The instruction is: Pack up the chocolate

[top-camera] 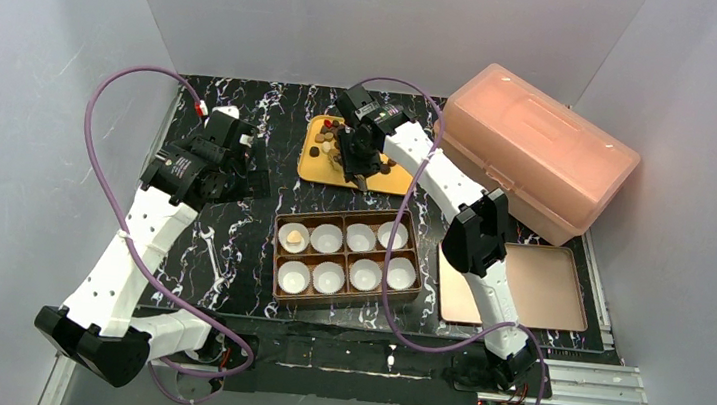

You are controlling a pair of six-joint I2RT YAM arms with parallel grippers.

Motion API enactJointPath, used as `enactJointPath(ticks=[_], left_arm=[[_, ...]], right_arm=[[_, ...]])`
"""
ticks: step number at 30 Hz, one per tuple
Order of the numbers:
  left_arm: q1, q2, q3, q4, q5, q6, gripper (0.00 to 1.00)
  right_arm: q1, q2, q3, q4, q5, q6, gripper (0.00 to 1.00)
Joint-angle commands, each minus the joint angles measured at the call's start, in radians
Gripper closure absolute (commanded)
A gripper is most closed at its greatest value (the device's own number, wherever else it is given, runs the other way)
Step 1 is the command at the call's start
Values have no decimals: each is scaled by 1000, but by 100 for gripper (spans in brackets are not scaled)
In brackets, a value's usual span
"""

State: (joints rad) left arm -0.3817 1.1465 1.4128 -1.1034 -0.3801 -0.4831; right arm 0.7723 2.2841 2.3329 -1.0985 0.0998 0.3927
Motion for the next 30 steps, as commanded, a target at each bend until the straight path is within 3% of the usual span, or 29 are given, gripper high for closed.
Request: enactJointPath(ticks=[1,10,22,30], left_arm=[[5,-2,5,-18,-13,6,1],[6,1,-15,5,-8,-11,0],[5,9,-23,20,-6,-5,1],[5,4,-29,22,-6,-12,0]], right_arm=[[-5,-63,1,11,2,-9,66],[-5,-217,-3,-66,10,-15,68],[79,-519,-302,-66,-26,35,69],[190,-587,-429,-60,-37,77,69]])
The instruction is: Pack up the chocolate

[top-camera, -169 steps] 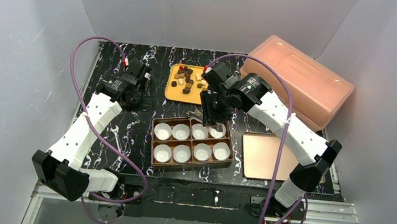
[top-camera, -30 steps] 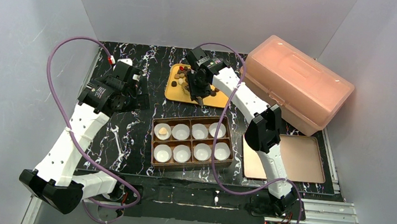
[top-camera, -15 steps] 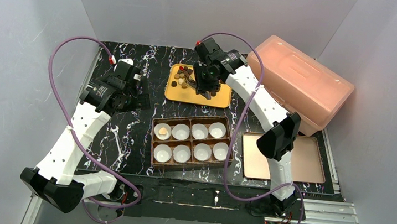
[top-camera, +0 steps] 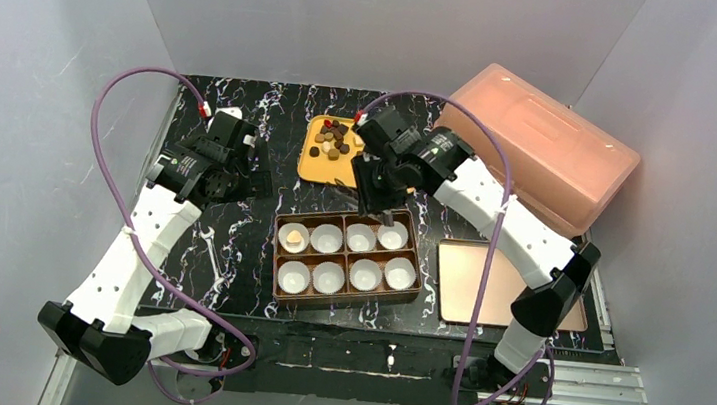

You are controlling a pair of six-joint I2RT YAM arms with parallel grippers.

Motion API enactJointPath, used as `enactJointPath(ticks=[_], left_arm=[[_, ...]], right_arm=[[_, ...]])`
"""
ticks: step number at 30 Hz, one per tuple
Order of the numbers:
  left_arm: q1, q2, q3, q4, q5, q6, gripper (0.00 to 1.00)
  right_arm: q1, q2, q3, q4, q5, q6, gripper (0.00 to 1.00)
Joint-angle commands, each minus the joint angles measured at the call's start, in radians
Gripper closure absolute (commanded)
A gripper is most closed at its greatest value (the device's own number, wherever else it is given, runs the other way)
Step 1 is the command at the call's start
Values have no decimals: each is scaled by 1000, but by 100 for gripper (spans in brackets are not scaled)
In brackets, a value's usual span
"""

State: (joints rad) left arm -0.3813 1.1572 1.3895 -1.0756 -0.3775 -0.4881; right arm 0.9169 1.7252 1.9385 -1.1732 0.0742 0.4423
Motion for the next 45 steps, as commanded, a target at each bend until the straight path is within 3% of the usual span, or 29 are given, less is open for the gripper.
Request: enactJointPath(ticks=[1,25,45], left_arm=[[5,-6,-7,-5,-7,-7,0],[8,-12,-24,-8,-15,-7,1],[10,-13,-24,-11,-10,-4,0]], right_arm=[[56,-28,-42,17,-10,33,70],[128,-5,-143,36,1,79,69],[135,16,-116,26,1,76,62]])
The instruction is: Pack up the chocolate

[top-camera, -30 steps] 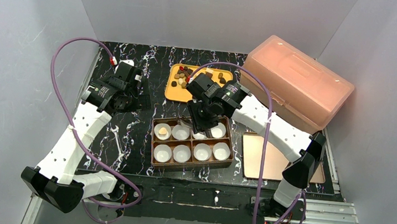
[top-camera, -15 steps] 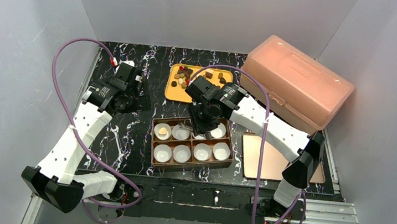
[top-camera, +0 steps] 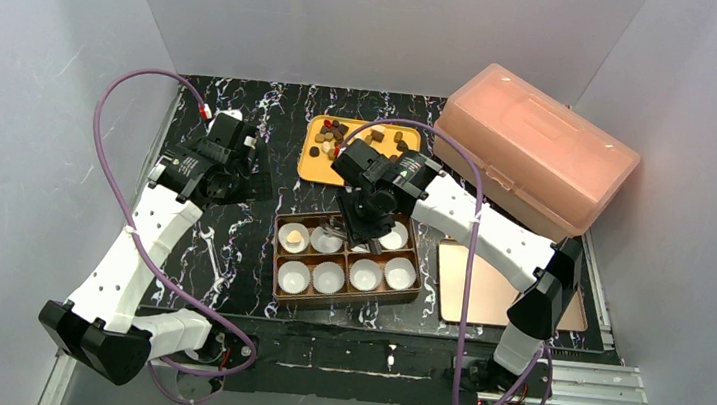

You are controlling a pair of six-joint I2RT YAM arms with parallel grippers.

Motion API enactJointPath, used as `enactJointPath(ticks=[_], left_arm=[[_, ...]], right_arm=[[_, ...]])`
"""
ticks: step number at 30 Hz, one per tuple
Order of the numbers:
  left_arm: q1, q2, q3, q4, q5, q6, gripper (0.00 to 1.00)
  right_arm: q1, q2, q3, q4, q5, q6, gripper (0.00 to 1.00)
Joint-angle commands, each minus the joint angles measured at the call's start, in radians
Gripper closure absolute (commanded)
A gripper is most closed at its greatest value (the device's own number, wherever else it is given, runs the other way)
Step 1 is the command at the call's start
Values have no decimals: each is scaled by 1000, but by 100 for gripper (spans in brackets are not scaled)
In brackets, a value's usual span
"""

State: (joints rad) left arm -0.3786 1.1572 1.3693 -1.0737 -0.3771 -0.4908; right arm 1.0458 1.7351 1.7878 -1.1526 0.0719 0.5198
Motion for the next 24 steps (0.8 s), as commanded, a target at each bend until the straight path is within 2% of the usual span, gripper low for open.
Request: enactJointPath(ticks=[1,24], left_arm=[[7,-13,-3,-12,-10,-1,0],[10,-14,-4,-12,-9,0,0]], right_arm=[[6,7,37,4,3,-2,61],[9,3,59,-12,7,-10,55]])
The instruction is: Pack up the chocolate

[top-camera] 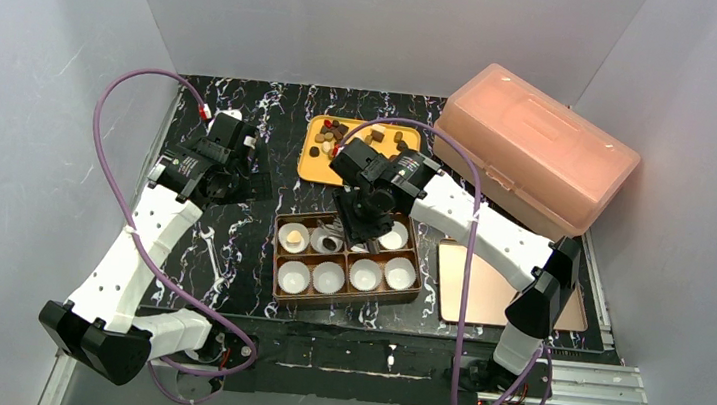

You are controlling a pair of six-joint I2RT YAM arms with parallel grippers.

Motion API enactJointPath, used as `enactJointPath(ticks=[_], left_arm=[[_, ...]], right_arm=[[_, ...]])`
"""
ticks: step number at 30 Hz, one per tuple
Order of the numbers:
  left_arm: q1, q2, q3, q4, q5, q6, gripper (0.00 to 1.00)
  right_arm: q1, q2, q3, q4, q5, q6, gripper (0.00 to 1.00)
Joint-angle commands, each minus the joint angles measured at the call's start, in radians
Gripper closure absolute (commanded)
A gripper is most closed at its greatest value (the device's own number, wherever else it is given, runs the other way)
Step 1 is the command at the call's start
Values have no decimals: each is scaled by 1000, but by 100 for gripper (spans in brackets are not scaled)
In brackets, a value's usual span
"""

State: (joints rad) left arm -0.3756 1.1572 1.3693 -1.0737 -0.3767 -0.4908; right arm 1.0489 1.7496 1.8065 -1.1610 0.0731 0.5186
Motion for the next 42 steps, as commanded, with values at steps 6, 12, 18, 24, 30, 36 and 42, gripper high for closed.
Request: enactJointPath(ticks=[6,12,18,24,30,36,42], left_arm=[[7,-16,-2,-10,-10,0,0],[7,-19,11,-18,-17,3,0],[10,-25,14,-22,-18,8,0],[12,-23,29,-27,-18,17,0],[12,-23,39,-33,-16,17,0],[11,-31,33,-41,-18,15,1],[13,-29,32,-40,-18,13,1]], right_arm=[[5,-23,61,6,8,-13,55],[-33,16,193,-42,60,-54,54],[-114,59,286,-50,76,-85,53],[-204,105,313,-24,87,-124,53],[-275,172,336,5,76,-164,54],[-318,248,366,22,83,-191,55],[-341,324,418,27,95,-224,55]])
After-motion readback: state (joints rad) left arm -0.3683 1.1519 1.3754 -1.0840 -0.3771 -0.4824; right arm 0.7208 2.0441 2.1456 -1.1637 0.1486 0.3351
